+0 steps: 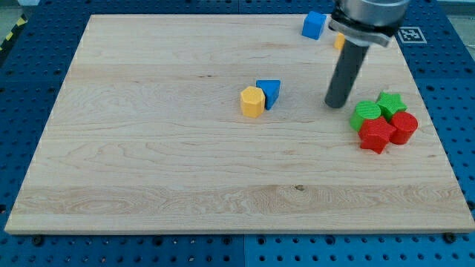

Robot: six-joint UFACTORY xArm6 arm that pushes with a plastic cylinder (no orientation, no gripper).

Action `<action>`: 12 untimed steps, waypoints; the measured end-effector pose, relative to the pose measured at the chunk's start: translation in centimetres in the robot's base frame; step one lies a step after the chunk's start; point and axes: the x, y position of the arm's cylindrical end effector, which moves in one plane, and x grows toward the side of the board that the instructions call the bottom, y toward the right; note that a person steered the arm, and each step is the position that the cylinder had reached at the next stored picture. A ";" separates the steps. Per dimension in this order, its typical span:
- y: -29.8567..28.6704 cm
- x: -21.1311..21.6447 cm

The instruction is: Place the yellow heart bottom right to the blue triangle

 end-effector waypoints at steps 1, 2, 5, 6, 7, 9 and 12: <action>3.4 -4.1; 11.6 -4.1; 14.5 -14.3; 10.7 -15.4; 6.9 -15.5; 3.4 -12.2; 2.8 -4.5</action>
